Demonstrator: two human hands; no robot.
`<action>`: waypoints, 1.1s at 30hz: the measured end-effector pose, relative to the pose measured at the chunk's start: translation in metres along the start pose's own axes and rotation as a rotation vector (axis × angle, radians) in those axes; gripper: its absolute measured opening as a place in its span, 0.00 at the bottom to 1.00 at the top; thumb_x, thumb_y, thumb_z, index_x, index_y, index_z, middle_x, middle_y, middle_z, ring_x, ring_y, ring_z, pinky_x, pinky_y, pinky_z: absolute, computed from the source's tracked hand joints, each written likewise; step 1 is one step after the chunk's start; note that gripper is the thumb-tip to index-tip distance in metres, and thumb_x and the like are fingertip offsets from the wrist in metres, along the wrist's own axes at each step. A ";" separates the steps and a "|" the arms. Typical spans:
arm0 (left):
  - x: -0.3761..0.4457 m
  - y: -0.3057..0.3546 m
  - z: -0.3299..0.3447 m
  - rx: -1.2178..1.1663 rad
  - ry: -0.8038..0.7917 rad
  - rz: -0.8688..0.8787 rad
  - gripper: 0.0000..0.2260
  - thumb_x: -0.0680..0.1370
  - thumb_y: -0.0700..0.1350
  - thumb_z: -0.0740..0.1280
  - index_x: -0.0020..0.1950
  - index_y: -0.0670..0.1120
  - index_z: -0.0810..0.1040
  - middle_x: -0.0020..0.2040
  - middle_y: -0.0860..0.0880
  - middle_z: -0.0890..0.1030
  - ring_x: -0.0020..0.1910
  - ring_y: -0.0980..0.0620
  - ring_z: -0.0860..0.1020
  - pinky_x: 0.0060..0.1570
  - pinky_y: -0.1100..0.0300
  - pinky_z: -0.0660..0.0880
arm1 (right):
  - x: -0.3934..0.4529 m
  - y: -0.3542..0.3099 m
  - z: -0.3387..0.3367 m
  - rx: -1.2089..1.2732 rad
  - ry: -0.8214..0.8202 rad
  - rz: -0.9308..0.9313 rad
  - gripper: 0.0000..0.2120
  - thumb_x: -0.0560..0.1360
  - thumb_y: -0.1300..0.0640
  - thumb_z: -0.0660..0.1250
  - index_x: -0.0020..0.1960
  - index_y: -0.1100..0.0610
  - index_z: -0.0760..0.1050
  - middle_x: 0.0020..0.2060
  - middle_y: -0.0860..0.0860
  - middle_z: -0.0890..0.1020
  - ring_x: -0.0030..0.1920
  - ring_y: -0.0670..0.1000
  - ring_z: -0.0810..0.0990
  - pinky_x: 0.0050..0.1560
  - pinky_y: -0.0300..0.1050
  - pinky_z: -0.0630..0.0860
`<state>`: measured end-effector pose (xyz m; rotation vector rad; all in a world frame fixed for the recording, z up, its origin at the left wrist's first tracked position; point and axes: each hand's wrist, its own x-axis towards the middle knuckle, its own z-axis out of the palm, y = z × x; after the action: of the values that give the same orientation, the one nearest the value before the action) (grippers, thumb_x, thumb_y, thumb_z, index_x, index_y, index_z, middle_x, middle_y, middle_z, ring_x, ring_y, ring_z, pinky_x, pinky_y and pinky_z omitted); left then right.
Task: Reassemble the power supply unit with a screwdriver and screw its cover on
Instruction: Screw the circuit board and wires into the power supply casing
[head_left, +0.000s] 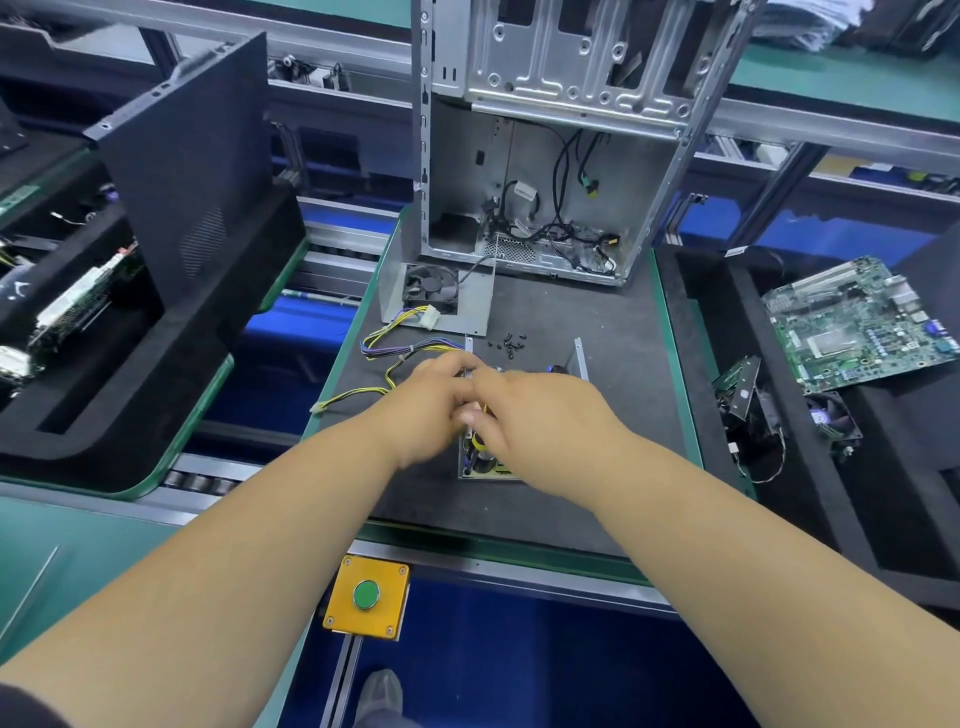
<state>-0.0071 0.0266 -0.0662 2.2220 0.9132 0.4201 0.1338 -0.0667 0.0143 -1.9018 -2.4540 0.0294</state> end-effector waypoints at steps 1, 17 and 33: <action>0.000 0.001 -0.001 0.025 -0.008 0.015 0.12 0.76 0.38 0.65 0.57 0.47 0.82 0.61 0.56 0.72 0.65 0.45 0.68 0.65 0.46 0.68 | 0.000 0.002 -0.001 0.055 -0.023 -0.009 0.13 0.82 0.47 0.55 0.60 0.55 0.66 0.52 0.52 0.78 0.48 0.58 0.77 0.38 0.47 0.62; -0.001 0.006 -0.002 0.134 -0.010 0.011 0.09 0.81 0.42 0.63 0.52 0.44 0.83 0.66 0.51 0.71 0.65 0.45 0.66 0.64 0.49 0.67 | 0.002 0.008 0.001 0.090 -0.101 0.067 0.12 0.82 0.48 0.59 0.59 0.56 0.66 0.40 0.49 0.71 0.38 0.54 0.68 0.29 0.47 0.55; -0.004 0.008 -0.004 -0.013 0.003 -0.075 0.21 0.72 0.34 0.60 0.64 0.45 0.74 0.61 0.54 0.70 0.65 0.50 0.66 0.62 0.53 0.70 | 0.006 -0.001 -0.006 0.189 -0.201 -0.058 0.09 0.80 0.61 0.61 0.60 0.57 0.70 0.54 0.51 0.77 0.54 0.54 0.78 0.49 0.50 0.75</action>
<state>-0.0077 0.0217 -0.0583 2.1680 0.9894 0.3932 0.1313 -0.0613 0.0206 -1.8276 -2.5216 0.4547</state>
